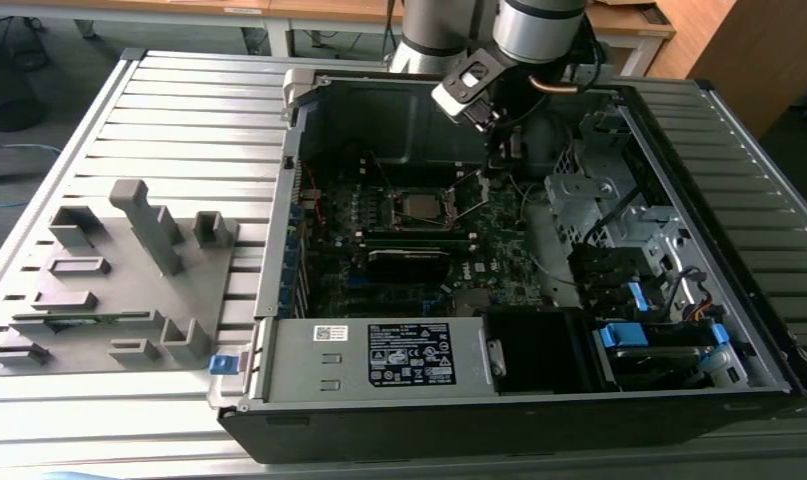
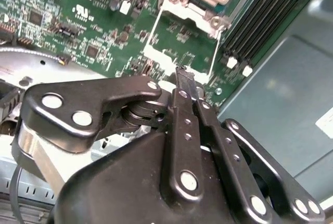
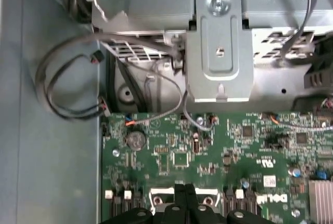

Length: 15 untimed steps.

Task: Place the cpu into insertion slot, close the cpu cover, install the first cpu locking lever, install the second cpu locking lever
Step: 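Close the cpu cover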

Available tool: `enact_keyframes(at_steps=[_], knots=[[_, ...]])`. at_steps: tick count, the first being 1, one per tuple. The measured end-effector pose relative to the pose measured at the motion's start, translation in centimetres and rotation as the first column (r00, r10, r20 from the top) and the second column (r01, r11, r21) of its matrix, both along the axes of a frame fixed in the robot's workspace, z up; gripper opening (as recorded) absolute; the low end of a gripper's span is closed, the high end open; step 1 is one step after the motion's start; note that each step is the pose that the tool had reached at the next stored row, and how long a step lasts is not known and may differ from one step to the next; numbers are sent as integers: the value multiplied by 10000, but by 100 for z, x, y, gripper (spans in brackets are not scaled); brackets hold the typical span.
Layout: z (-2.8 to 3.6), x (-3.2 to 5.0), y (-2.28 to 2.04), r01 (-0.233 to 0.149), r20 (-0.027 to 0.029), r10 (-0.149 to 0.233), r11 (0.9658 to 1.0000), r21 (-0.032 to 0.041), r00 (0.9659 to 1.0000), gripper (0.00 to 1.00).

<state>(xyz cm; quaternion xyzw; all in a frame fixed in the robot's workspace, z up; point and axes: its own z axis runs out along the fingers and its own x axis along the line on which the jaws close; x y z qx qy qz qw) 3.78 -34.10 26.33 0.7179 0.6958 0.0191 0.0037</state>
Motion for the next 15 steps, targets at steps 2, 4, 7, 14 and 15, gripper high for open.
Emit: enact_keyframes(at_steps=[2,4,7,14,15], knots=[[0,43,0,0,0,0,10000,0,10000,11],[-1,89,0,1,0,-1,10000,1,10000,11],[-1,145,1,0,0,0,10000,1,10000,11],[-31,212,2,2,0,-2,10000,0,10000,11],[-45,213,2,5,0,-5,10000,0,10000,11]])
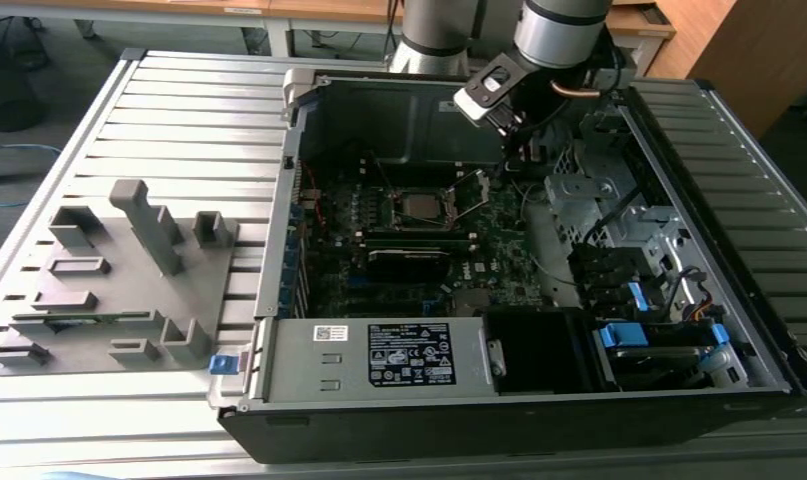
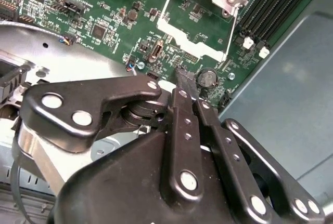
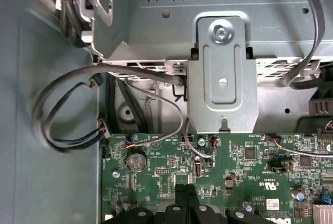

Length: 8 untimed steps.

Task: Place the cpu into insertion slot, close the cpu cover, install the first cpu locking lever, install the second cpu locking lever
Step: 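Close the cpu cover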

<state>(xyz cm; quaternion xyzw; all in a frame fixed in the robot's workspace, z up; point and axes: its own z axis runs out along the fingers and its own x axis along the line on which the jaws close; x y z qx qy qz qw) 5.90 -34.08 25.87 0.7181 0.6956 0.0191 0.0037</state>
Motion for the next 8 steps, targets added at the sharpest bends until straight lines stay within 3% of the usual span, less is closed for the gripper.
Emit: enact_keyframes(at_steps=[8], knots=[[-103,1,0,34,0,-34,10000,-1,10000,11]])
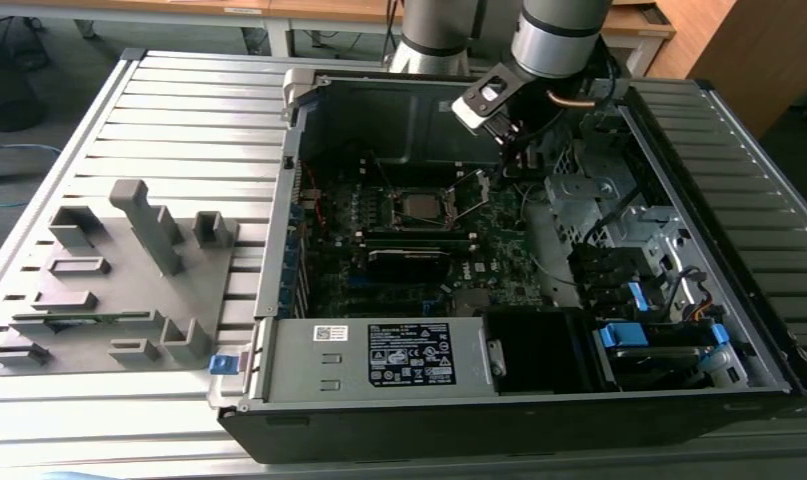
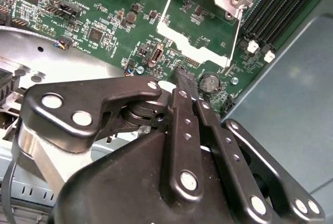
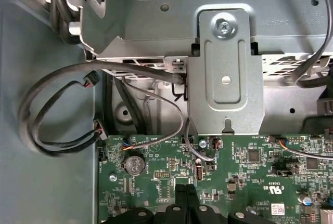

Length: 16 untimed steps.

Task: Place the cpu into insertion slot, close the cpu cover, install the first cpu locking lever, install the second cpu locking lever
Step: 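Close the cpu cover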

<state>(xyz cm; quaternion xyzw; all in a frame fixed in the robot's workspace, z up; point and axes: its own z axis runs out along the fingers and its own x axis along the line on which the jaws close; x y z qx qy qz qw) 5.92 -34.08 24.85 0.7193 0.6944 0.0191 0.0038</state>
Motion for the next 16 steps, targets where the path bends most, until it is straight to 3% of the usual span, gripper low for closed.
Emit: enact_keyframes(at_steps=[6,16], knots=[[-61,0,0,43,1,-43,10000,2,10000,11],[-64,0,0,47,-7,-47,10000,0,10000,11]])
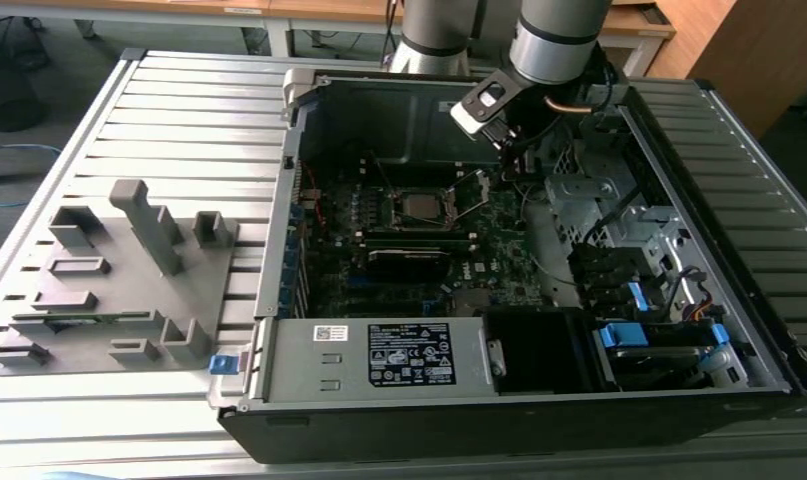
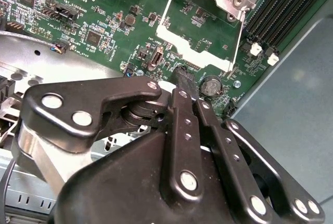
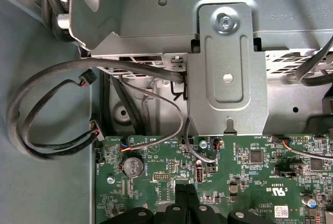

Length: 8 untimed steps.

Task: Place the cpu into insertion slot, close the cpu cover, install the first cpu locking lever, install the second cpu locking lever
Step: 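Close the cpu cover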

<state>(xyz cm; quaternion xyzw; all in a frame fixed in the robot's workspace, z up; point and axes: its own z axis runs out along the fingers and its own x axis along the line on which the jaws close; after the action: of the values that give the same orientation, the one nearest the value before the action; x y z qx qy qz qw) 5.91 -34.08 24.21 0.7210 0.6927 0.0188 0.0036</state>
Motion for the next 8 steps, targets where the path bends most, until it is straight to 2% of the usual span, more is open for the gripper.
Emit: enact_keyframes(at_steps=[8], knots=[[0,0,0,-1,-3,1,10000,0,10000,11]])
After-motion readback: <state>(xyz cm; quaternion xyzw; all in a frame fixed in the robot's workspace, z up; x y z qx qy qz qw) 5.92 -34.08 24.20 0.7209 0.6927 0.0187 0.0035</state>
